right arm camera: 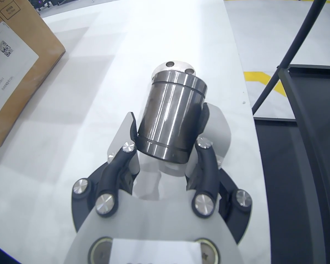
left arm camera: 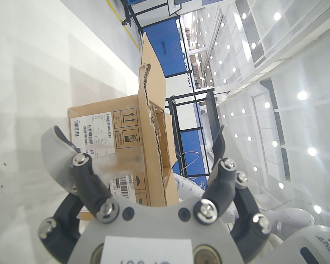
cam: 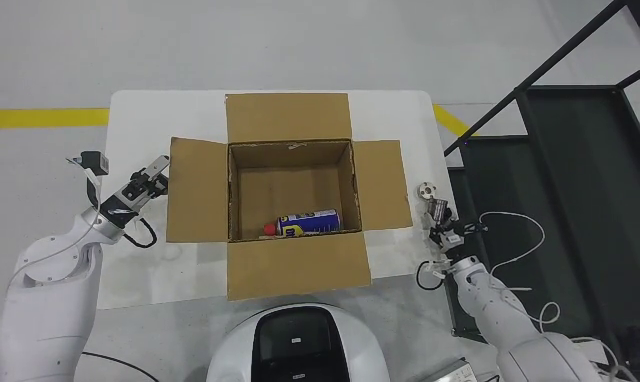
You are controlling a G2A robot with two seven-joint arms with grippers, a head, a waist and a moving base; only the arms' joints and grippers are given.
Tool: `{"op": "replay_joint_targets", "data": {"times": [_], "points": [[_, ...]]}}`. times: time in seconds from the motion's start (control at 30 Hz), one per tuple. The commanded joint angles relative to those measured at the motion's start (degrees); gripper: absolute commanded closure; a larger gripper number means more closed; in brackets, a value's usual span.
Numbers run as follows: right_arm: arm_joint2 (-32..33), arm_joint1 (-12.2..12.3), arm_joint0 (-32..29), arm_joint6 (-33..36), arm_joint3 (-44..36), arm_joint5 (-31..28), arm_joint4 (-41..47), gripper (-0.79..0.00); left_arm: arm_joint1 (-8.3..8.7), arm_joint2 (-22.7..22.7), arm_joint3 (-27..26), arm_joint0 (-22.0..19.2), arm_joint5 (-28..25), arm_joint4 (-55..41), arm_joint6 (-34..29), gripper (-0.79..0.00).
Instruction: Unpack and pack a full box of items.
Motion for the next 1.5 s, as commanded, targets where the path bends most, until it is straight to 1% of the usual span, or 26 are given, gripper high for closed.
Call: {"op": "replay_joint_targets", "data": {"times": [0.0, 0.5, 0.8, 0.9, 1.13, 1.47], "points": [[0.09, 0.11, -0.04, -0.52, -0.02, -0.31, 0.03, 0.000, 0.00, 0.00, 0.00, 0.00, 0.00, 0.00, 0.00, -0.785], [0.31, 0.36, -1.78, -4.11, -0.84, -2.54, 0.61, 0.000, 0.00, 0.00, 0.00, 0.00, 0.00, 0.00, 0.00, -0.785], [-0.21, 1.26, -3.54, -6.60, -2.41, -4.42, -2.50, 0.000, 0.00, 0.00, 0.00, 0.00, 0.00, 0.00, 0.00, -0.785], [-0.48, 1.56, -3.97, -6.88, -3.39, -3.95, -3.94, 0.000, 0.00, 0.00, 0.00, 0.00, 0.00, 0.00, 0.00, -0.785], [-0.71, 1.88, -4.15, -4.20, -4.89, -0.81, -5.52, 0.000, 0.00, 0.00, 0.00, 0.00, 0.00, 0.00, 0.00, -0.785], [-0.52, 1.58, -4.62, 0.27, -6.48, 2.13, -4.01, 0.000, 0.00, 0.00, 0.00, 0.00, 0.00, 0.00, 0.00, -0.785]]}}
